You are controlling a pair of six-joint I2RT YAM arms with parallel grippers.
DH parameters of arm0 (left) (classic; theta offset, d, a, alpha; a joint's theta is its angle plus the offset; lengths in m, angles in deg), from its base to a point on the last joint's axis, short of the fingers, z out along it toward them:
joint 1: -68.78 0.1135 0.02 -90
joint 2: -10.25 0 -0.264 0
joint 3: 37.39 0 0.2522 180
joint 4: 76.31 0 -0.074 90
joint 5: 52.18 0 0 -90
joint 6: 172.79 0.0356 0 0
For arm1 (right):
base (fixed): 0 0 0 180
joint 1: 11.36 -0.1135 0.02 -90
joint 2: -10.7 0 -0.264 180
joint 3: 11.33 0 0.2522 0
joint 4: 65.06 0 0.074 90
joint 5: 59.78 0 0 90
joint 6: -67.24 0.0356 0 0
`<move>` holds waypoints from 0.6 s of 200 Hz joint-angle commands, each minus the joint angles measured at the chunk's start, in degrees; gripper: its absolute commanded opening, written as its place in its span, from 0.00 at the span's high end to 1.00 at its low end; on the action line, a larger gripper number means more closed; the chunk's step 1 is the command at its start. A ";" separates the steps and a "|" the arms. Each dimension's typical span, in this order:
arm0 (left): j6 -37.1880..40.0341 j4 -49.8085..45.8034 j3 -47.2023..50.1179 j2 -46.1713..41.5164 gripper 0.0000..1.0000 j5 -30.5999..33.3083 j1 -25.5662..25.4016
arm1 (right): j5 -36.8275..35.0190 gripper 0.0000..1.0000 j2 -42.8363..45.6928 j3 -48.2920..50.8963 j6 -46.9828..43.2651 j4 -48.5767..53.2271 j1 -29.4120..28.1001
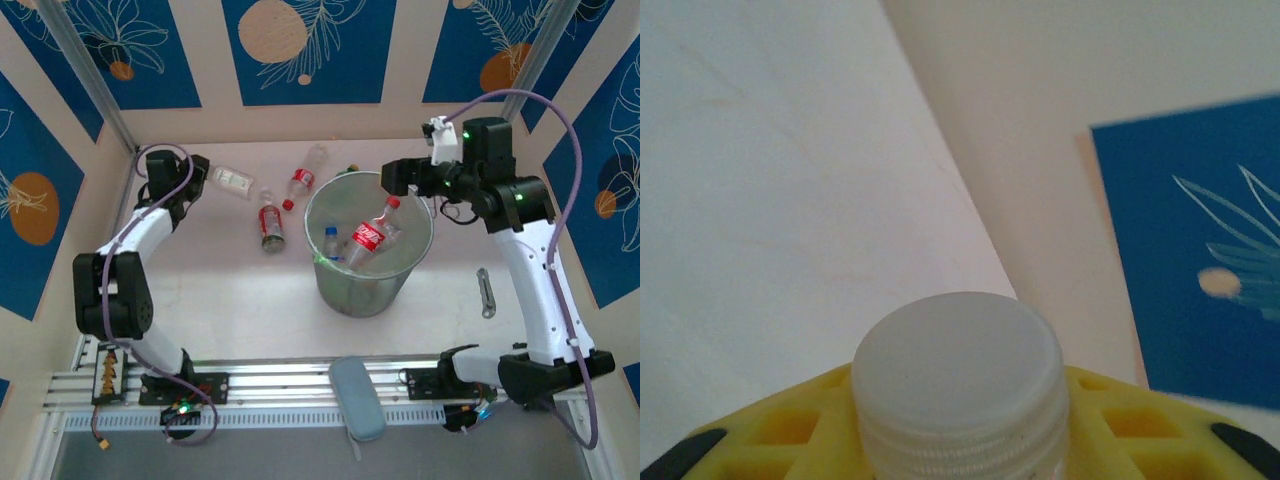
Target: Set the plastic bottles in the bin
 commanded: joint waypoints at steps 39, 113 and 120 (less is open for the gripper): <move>10.64 -5.13 -2.08 -11.52 0.64 -13.11 -2.42 | 3.95 0.08 -13.48 -15.52 -2.66 0.88 -12.96; 7.28 2.73 -2.87 -16.53 0.67 -21.67 -6.63 | 9.86 0.04 -35.44 -39.45 -7.64 10.08 -22.09; 6.13 5.21 -2.43 -16.61 0.70 -22.86 -6.68 | 10.79 0.04 -36.90 -41.06 -7.84 10.62 -22.05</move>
